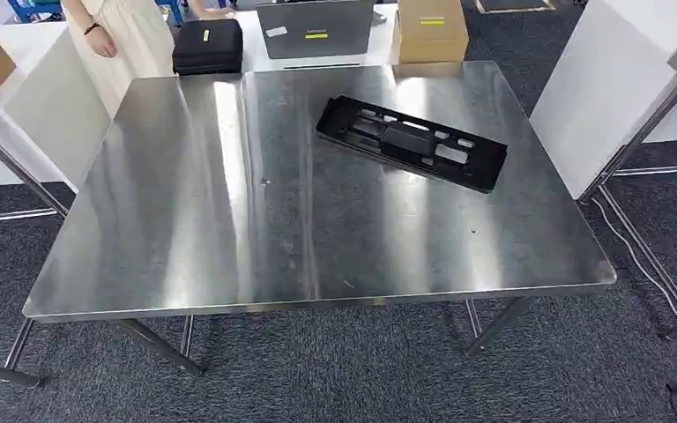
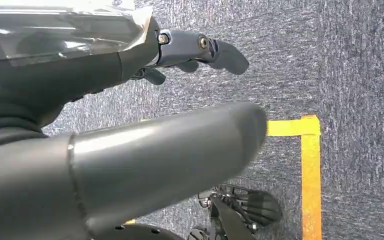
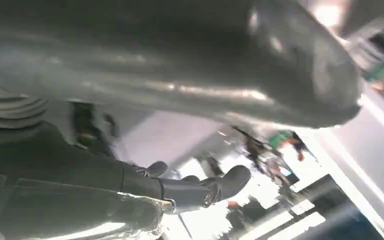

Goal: Take the parts from the cabinet and place them on the table.

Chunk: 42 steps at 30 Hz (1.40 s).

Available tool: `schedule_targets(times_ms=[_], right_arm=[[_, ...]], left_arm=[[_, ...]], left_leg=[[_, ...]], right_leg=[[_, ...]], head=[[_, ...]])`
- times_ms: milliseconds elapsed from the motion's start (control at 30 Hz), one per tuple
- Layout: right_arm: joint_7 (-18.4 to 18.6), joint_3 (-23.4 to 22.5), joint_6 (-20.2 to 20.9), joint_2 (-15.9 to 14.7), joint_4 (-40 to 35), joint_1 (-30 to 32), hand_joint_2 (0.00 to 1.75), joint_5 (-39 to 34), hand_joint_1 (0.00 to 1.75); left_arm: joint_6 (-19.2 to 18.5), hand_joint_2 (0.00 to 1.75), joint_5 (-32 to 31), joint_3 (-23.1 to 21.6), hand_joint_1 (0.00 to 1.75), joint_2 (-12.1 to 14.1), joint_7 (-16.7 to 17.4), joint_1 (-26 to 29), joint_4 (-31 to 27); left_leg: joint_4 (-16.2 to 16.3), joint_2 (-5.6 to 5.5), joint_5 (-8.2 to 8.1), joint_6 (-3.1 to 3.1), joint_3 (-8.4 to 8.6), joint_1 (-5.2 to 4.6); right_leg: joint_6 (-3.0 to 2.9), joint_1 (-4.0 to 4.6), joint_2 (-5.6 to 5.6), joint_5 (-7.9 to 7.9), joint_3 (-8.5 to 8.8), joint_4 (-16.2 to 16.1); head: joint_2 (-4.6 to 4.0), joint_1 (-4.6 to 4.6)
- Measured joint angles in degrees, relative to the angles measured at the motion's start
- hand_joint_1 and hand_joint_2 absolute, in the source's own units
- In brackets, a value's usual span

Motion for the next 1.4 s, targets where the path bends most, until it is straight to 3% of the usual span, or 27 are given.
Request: schedule_targets(times_ms=[33, 233, 267, 300, 333, 367, 400, 467, 500, 567, 633, 700, 767, 900, 1400], right_arm=[[0.0, -0.8, 1.3, 2.2, 0.0, 1.0, 0.00, -0.2, 0.00], [0.0, -0.9, 1.5, 2.6, 0.0, 1.4, 0.00, -0.3, 0.00], [0.0, -2.3, 2.1, 5.7, -0.1, 6.2, 0.00, -1.6, 0.00], [0.7, -7.2, -0.4, 11.8, -2.7, 22.1, 0.00, -7.2, 0.00], [9.2, -19.2, 2.3, 22.9, -17.9, 50.7, 0.00, -25.7, 0.00], [10.7, -49.4, 12.2, 33.8, -39.2, 102.1, 0.00, -55.3, 0.00], [9.4, -69.4, 13.9, 37.7, -45.3, 122.7, 0.00, -55.9, 0.00], [8.8, -90.0, 13.9, 39.9, -51.3, 140.3, 0.00, -46.6, 0.00], [8.6, -100.1, 13.9, 41.0, -54.3, 146.3, 0.00, -41.5, 0.00], [8.6, -113.6, 13.9, 42.8, -57.8, 154.1, 0.00, -38.8, 0.00], [8.2, -122.3, 14.5, 44.5, -60.8, 161.3, 0.00, -38.6, 0.00], [7.8, -125.3, 14.9, 46.1, -63.1, 164.9, 0.00, -39.3, 0.00], [8.4, -125.4, 14.3, 46.9, -64.7, 167.6, 0.00, -39.0, 0.00], [9.8, -127.1, 8.6, 48.8, -64.9, 171.1, 0.00, -38.3, 0.00], [10.2, -133.0, -2.2, 59.5, -60.6, 175.8, 0.00, -35.1, 0.00]], left_arm=[[-0.1, 0.00, -0.1, 0.0, 0.00, 0.0, 0.0, 0.0, 0.0], [-0.1, 0.00, -0.1, 0.1, 0.00, 0.0, 0.0, 0.0, 0.0], [-0.2, 0.00, -0.1, 0.1, 0.00, 0.0, 0.0, 0.0, 0.0], [-0.2, 0.00, -0.1, 0.3, 0.00, 0.2, 0.0, -0.1, 0.0], [-0.2, 0.00, -0.2, 0.5, 0.00, 0.8, -0.3, 0.0, -0.3], [-0.2, 0.00, -0.3, 0.8, 0.00, 1.4, -0.5, -1.1, -0.5], [-0.5, 0.00, -0.5, 0.9, 0.00, 0.8, -0.5, -2.3, -0.4], [-0.5, 0.00, -0.5, 0.9, 0.00, -0.2, -0.5, -2.3, -0.3], [-0.5, 0.00, -0.5, 0.9, 0.00, -0.4, -0.5, -1.8, -0.3], [-0.5, 0.00, -0.5, 1.0, 0.00, -0.4, -0.5, -0.5, -0.3], [-0.5, 0.00, -0.5, 1.1, 0.00, -0.4, -0.5, 0.0, -0.3], [-0.5, 0.00, -0.3, 1.4, 0.00, -0.4, -0.5, 0.0, -0.3], [-0.5, 0.00, -0.2, 1.7, 0.00, -0.4, -0.5, 0.0, -0.3], [-0.4, 0.00, 0.0, 1.9, 0.00, -0.5, -1.2, 0.0, -0.3], [0.6, 0.00, -0.4, 2.8, 0.00, -0.3, -2.0, 0.0, -0.3]], left_leg=[[0.0, 0.01, 0.00, -0.01, 0.00, 0.02], [0.0, 0.02, 0.00, -0.01, 0.00, 0.02], [0.0, -0.06, 0.01, -0.06, 0.01, -0.03], [0.0, 0.20, 0.16, -0.11, -0.23, -0.84], [-0.5, 2.69, 0.84, -1.40, -0.55, -3.45], [-0.9, 5.25, -0.69, -1.82, -0.38, -1.62], [-1.0, 3.65, -0.39, -3.93, 0.11, 0.09], [-0.8, 0.83, 0.40, -2.94, 0.33, -0.48], [-0.8, -0.86, 0.77, -2.63, 0.01, -0.67], [-0.7, -2.97, 1.04, -2.41, -0.61, -0.45], [-0.6, -3.96, 1.19, -2.27, -0.91, -0.31], [-0.6, -3.88, 1.19, -2.27, -1.16, -0.34], [-0.5, -3.14, 1.05, -2.27, -1.15, -0.34], [-0.5, -2.27, 0.82, -2.22, -1.10, -0.34], [-0.5, -1.22, 0.63, -2.15, -0.51, -0.30]], right_leg=[[0.00, -0.01, 0.00, 0.00, -0.09, 0.0], [0.00, 0.00, -0.01, 0.00, -0.11, 0.0], [0.00, 0.05, -0.17, 0.00, -0.30, 0.0], [-0.03, -0.79, -0.07, -0.03, -1.17, 0.4], [0.04, -3.02, 2.65, 0.02, -3.08, 2.7], [0.03, -1.88, 6.38, 1.04, -2.29, 1.4], [-0.62, 0.43, 5.15, 0.78, -1.14, 0.1], [-0.43, 0.19, 1.98, 0.76, -0.96, -0.2], [-0.04, 0.14, 0.41, 0.59, -0.82, -0.2], [0.05, 0.37, -1.66, 0.52, -0.42, -0.5], [0.06, 0.53, -2.63, 0.52, -0.15, -0.7], [0.09, 0.48, -2.60, 0.53, -0.02, -0.7], [0.12, 0.47, -1.90, 0.55, -0.12, -0.9], [0.18, 0.48, -1.06, 0.60, -0.32, -0.9], [0.30, 0.54, -0.03, 0.74, -0.57, -1.0]], head=[[0.00, 0.13], [0.00, 0.13], [0.00, 0.09], [0.00, 0.40], [0.00, 1.43], [0.00, -4.94], [0.00, -4.22], [0.00, -2.86], [0.00, -3.19], [0.00, -2.65], [0.00, -2.34], [0.00, -2.21], [0.00, -2.23], [0.00, -1.79], [0.00, -1.79]])
